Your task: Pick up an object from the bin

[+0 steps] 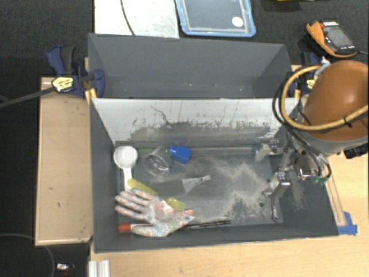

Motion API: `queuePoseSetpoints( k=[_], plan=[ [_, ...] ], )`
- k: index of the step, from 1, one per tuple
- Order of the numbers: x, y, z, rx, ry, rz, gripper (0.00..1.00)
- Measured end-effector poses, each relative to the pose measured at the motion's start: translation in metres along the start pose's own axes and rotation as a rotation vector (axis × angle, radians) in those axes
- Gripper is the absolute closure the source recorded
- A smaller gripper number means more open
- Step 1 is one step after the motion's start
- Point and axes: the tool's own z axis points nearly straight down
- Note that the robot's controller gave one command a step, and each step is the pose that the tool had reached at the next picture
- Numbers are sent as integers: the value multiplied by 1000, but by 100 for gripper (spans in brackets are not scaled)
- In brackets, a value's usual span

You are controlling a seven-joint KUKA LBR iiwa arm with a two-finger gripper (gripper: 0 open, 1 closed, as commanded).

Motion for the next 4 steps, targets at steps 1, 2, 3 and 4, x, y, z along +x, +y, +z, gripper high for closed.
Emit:
queuePoseSetpoints(
  k=[1, 2, 3, 4],
  plan=[
    [-2, 0, -4, 1, -8, -3, 0],
    [-5, 58, 74, 1, -12, -127, 0],
    [-37, 140, 69, 1, -26, -215, 0],
    [-54, 136, 89, 4, -8, -432, 0]
  ],
)
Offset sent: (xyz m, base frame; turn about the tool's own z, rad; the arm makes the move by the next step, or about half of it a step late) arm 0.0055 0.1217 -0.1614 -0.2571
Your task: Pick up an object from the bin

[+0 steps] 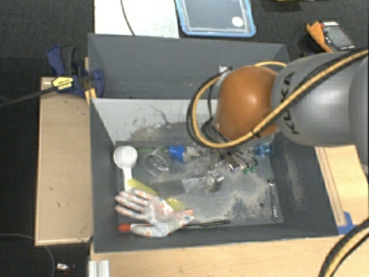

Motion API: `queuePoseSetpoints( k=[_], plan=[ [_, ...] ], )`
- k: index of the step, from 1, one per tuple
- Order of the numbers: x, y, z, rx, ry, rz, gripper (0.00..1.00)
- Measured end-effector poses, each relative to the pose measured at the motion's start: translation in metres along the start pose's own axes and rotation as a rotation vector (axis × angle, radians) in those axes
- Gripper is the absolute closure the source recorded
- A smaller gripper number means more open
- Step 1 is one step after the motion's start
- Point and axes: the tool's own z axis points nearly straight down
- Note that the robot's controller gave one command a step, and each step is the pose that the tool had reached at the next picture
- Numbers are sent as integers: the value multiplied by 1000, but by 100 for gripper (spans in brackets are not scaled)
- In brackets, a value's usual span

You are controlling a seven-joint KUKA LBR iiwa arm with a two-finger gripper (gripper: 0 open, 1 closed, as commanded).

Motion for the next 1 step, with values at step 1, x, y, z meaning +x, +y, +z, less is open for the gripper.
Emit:
queuePoseSetpoints(
  k=[1],
  plan=[
    [19, 108, 73, 2, -13, 116, 0]
  ],
)
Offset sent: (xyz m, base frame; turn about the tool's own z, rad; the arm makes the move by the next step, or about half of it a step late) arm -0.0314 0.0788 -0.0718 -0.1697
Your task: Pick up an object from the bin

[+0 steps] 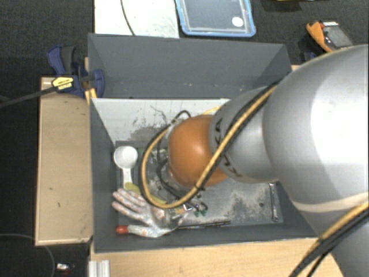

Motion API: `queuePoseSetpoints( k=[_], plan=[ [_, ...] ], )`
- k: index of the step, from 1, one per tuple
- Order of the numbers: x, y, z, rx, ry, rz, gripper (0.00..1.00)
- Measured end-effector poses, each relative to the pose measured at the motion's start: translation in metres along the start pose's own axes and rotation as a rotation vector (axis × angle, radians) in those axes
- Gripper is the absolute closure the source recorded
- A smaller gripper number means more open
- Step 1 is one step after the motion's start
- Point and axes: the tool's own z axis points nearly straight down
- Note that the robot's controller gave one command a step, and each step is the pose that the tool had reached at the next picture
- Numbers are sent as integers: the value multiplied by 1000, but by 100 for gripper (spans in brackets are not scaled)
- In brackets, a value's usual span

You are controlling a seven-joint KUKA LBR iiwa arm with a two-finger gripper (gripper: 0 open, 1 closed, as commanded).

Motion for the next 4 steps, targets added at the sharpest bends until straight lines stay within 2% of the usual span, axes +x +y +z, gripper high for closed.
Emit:
queuePoseSetpoints(
  k=[1, 2, 3, 4],
  plan=[
    [-26, -21, -2, 5, -3, -285, 100],
    [-26, -21, -2, 5, -3, -285, 100],
    [-23, -21, -19, 2, 9, -283, 100],
    [-27, -21, -58, 4, -3, -281, 100]
  ],
)
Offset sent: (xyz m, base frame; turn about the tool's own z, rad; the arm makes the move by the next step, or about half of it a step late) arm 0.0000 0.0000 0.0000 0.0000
